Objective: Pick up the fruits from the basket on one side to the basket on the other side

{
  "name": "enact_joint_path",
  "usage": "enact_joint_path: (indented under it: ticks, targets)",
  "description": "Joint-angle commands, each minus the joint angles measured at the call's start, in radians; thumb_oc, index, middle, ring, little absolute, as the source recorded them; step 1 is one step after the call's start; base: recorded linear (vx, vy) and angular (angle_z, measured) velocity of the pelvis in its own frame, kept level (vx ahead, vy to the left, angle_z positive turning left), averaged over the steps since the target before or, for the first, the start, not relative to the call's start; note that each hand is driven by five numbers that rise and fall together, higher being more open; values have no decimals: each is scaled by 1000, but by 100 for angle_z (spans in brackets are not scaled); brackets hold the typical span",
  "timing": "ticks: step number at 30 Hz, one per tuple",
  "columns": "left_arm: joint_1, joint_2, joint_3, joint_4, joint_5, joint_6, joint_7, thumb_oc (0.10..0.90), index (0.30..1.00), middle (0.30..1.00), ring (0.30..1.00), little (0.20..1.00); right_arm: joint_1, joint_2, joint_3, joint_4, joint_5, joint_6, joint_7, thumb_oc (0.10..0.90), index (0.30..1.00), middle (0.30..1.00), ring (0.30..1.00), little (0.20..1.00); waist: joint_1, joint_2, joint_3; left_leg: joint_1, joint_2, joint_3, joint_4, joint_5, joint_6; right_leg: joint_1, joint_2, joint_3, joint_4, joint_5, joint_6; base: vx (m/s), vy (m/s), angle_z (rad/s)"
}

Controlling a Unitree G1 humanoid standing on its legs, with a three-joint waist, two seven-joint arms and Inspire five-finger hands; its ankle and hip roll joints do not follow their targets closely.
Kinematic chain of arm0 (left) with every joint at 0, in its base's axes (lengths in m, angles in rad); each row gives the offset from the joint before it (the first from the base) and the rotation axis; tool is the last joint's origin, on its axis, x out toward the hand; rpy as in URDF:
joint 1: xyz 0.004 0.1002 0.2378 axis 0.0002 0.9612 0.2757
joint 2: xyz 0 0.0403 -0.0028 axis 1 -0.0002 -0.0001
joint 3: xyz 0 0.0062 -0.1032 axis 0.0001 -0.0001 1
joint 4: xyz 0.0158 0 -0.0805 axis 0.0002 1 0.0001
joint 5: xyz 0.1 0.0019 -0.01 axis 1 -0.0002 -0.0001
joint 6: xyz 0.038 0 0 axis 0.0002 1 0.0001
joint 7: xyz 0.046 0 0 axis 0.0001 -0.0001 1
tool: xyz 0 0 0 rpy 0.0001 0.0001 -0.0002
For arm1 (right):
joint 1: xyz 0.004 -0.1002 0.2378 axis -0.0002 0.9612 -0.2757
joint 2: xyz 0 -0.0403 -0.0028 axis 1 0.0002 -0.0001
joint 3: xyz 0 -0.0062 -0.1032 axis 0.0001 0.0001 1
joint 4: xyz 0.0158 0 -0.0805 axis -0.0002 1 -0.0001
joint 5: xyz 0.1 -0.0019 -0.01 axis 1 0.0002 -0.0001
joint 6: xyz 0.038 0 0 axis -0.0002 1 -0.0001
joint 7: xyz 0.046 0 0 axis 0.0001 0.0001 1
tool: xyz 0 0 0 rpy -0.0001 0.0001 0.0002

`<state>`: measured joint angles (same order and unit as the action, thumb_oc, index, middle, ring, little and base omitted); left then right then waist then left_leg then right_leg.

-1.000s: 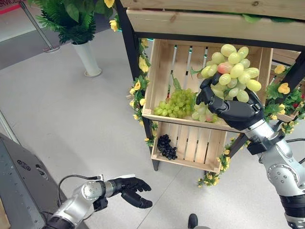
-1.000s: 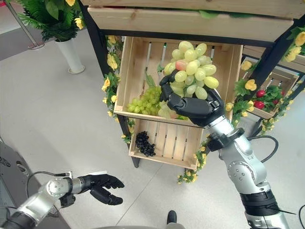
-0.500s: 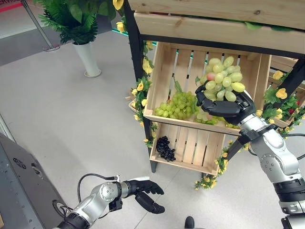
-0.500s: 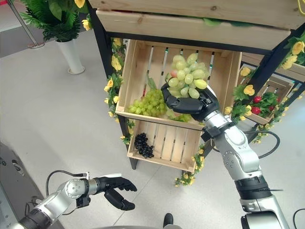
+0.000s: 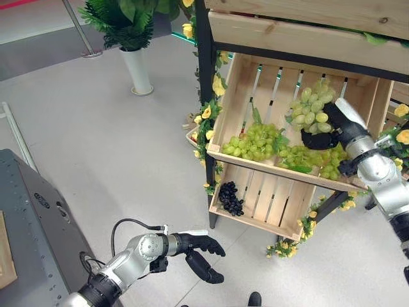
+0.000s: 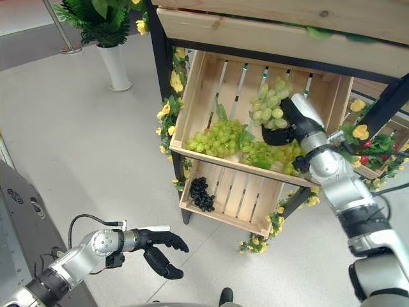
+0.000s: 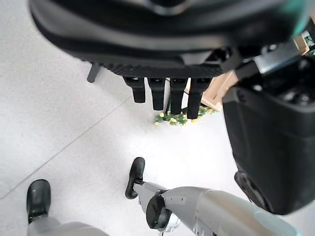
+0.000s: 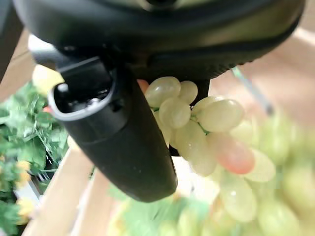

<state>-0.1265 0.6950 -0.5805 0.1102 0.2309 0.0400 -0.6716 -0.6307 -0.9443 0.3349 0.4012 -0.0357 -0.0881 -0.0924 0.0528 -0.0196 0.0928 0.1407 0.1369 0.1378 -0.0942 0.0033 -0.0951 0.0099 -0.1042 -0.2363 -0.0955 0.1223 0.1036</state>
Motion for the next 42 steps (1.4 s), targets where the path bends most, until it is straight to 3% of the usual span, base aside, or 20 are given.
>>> enact_joint_path:
  ticks: [1, 6, 12, 13, 14, 26, 27, 30, 34, 36, 39, 42]
  targets:
    - [-118, 61, -56, -113, -79, -63, -2, 800, 900, 900, 900, 900, -230, -132, 48, 56, -133, 2, -207, 400, 300, 300, 300, 300, 27, -34, -37, -31, -57, -33, 7, -28, 45, 104, -49, -4, 8, -83, 68, 0, 0, 0]
    - [-127, 84, -62, -130, -99, -70, -8, 800, 900, 900, 900, 900, -278, -159, 112, 138, -172, 107, -240, 400, 300, 300, 300, 300, 31, -32, -34, -31, -58, -34, 7, -26, 44, 105, -50, -6, 8, -82, 71, -19, -3, 9]
    - [-141, 101, -62, -133, -114, -90, -24, 800, 900, 900, 900, 900, -290, -157, 137, 184, -143, 139, -203, 400, 300, 300, 300, 300, 34, -31, -33, -33, -57, -35, 7, -26, 43, 105, -52, -8, 8, -82, 74, -9, -1, 1]
    - [-146, 100, -62, -133, -114, -90, -27, 800, 900, 900, 900, 900, -282, -149, 141, 195, -108, 165, -180, 576, 564, 564, 564, 564, 34, -31, -32, -33, -56, -35, 7, -26, 43, 106, -53, -8, 8, -81, 74, 0, 0, 0]
    - [-147, 100, -61, -135, -113, -89, -29, 800, 900, 900, 900, 900, -278, -143, 141, 202, -91, 170, -177, 800, 900, 900, 900, 900, 34, -31, -32, -33, -56, -35, 7, -26, 43, 106, -53, -8, 8, -82, 74, -34, -5, 0]
    - [-181, 117, -50, -117, -116, -99, -48, 800, 900, 900, 900, 900, -248, -103, 130, 224, -13, 242, -18, 800, 900, 900, 900, 900, 25, -33, -31, -29, -56, -28, 7, -29, 41, 104, -55, -4, 8, -77, 76, -15, -1, 0]
    - [-189, 117, -46, -118, -124, -92, -59, 800, 900, 900, 900, 900, -249, -97, 133, 228, -3, 253, 55, 800, 900, 900, 900, 900, 25, -35, -32, -29, -55, -26, 7, -30, 40, 104, -55, -3, 8, -78, 76, 0, 0, 0]
    - [-197, 120, -45, -114, -120, -94, -66, 800, 900, 900, 900, 900, -249, -99, 146, 222, 21, 252, 97, 800, 900, 900, 900, 900, 21, -37, -31, -27, -54, -25, 7, -29, 39, 104, -56, -3, 8, -76, 76, 0, 0, 0]
    - [-201, 123, -36, -105, -114, -99, -70, 800, 900, 900, 900, 900, -253, -100, 164, 195, 24, 272, 269, 800, 900, 900, 900, 900, 14, -41, -31, -25, -52, -18, 7, -30, 38, 103, -56, 2, 8, -75, 77, 0, 0, 0]
    - [-196, 131, -25, -98, -112, -110, -72, 800, 900, 900, 900, 900, -251, -117, 195, 171, -60, 266, 382, 800, 900, 900, 900, 900, 9, -44, -32, -24, -51, -13, 7, -30, 36, 101, -56, 4, 8, -74, 76, 0, 0, 0]
    - [-195, 139, -21, -109, -104, -97, -74, 800, 900, 900, 900, 900, -267, -153, 249, 146, -74, 257, 447, 800, 900, 900, 900, 900, 4, -51, -31, -22, -49, -10, 7, -29, 35, 102, -55, 8, 8, -73, 76, -1, -6, -1]
    - [-185, 149, -9, -110, -102, -99, -84, 800, 900, 900, 900, 900, -313, -190, 324, 109, -148, 248, 611, 800, 900, 900, 900, 900, -2, -59, -31, -22, -47, -3, 7, -25, 32, 101, -53, 12, 8, -72, 77, -5, -13, -4]
